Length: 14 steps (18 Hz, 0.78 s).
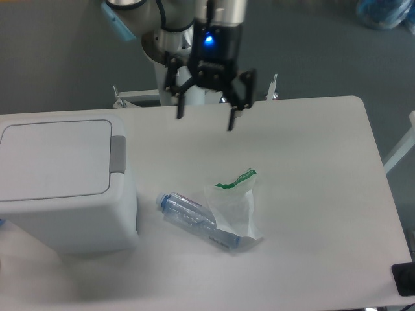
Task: Open the trash can
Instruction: 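Move the open gripper across the table toward the white trash can, then lower the gripper onto the grey button beside the trash can lid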
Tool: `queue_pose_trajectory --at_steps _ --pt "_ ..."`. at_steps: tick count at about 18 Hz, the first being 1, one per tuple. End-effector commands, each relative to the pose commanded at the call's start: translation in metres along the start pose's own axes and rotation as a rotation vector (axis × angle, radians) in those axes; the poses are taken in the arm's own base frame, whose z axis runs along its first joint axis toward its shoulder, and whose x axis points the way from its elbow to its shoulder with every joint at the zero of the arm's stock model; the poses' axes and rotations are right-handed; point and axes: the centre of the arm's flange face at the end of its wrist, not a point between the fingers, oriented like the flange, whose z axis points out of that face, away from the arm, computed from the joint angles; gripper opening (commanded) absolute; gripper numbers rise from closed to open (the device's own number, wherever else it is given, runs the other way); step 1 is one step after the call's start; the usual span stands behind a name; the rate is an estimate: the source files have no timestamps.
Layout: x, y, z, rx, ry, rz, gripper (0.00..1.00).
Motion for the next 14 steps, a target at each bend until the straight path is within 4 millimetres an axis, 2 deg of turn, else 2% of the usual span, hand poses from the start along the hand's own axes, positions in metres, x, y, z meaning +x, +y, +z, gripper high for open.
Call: queue_pose_trajectory --at_steps 14 --pt "0.030 -0.005 0.040 -0.043 0.075 -0.010 1.00"
